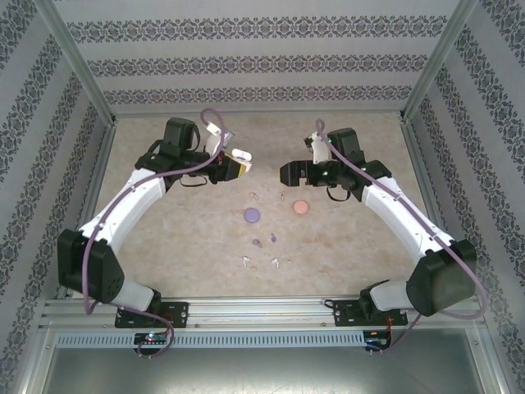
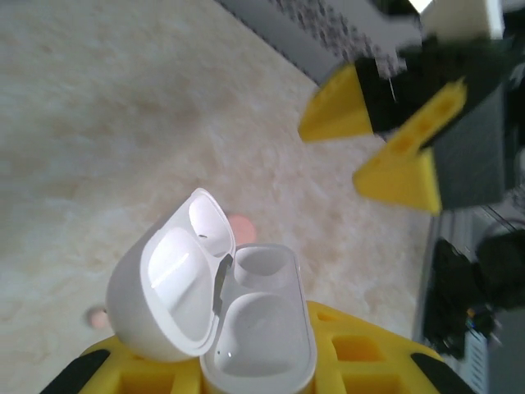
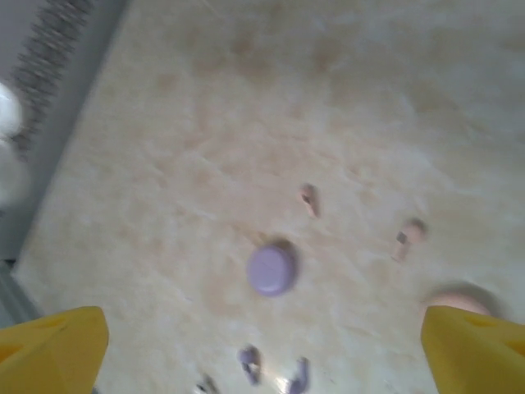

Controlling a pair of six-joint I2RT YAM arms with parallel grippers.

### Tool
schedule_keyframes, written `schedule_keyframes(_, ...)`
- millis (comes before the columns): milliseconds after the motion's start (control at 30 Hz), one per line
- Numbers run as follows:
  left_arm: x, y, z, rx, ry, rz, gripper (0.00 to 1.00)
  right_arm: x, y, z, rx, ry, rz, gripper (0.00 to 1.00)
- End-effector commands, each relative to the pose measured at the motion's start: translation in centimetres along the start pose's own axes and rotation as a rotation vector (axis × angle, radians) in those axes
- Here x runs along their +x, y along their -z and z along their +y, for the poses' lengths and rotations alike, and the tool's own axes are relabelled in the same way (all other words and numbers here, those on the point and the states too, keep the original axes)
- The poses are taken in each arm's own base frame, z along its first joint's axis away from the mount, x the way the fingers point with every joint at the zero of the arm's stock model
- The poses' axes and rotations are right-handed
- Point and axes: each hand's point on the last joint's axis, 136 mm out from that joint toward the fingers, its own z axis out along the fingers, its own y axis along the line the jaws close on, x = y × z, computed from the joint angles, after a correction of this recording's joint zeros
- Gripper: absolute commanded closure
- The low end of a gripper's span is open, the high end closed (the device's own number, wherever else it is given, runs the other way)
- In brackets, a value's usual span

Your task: Insert the wireless bluetooth earbuds into the charging case

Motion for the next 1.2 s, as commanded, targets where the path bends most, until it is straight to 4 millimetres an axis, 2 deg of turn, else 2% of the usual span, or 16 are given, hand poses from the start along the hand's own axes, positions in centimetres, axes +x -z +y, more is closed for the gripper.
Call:
schedule_keyframes(0,-3.0,1.3,0.7,-0.101,-0.063,-0.186,1.0,1.6,1.2,-4.1,0.285,-0.042,-0.005,0.02)
schedule_keyframes(133,-3.0,2.9,1.4,-0.214,-0.104,-0.285,1.0,1.3,4.3,-8.7,0.602,-0.157,-0.111,0.02)
schedule_keyframes(167,-3.0,3.5,1.5,-0.247,-0.12,-0.315,1.0,1.2,5.1,-9.3,0.631,-0.199,-0.128,0.02)
schedule_keyframes(200,-2.9,3.9,1.6,-0.272,-0.134,-0.342,1.0,1.3,5.3,-9.6,0.618,-0.226,-0.129,0.02)
schedule_keyframes(300,-2.7,5.6,1.3,-0.345,-0.22,-0.448,1.0,1.5,5.0,-8.4,0.432,-0.257,-0.1,0.02)
schedule_keyframes(400,-2.0,7.1,1.3,-0.414,-0.23,-0.505,1.0,1.9,5.0,-8.8,0.388,-0.356,-0.16,0.02)
schedule_keyframes(500,-1.1,8.2,1.7,-0.464,-0.194,-0.522,1.0,2.7,4.6,-8.2,0.398,-0.321,-0.122,0.02)
schedule_keyframes(600,-0.2,9.0,2.3,-0.505,-0.142,-0.57,1.0,4.2,2.8,-6.6,0.417,-0.245,-0.011,0.02)
schedule_keyframes(733,1.1,10.0,3.7,-0.578,-0.067,-0.628,1.0,7.1,-0.6,-2.8,0.354,-0.187,0.074,0.03)
schedule_keyframes(867,2.1,11.2,4.8,-0.649,-0.017,-0.695,1.0,10.1,-2.9,0.3,0.401,-0.144,0.151,0.16)
schedule_keyframes(1033,2.5,11.7,5.0,-0.669,-0.019,-0.724,1.0,13.6,-5.6,3.8,0.464,-0.13,0.224,0.23)
schedule_keyframes(1167,2.0,12.3,4.4,-0.657,-0.019,-0.769,1.0,16.1,-8.0,5.7,0.499,-0.151,0.266,0.27)
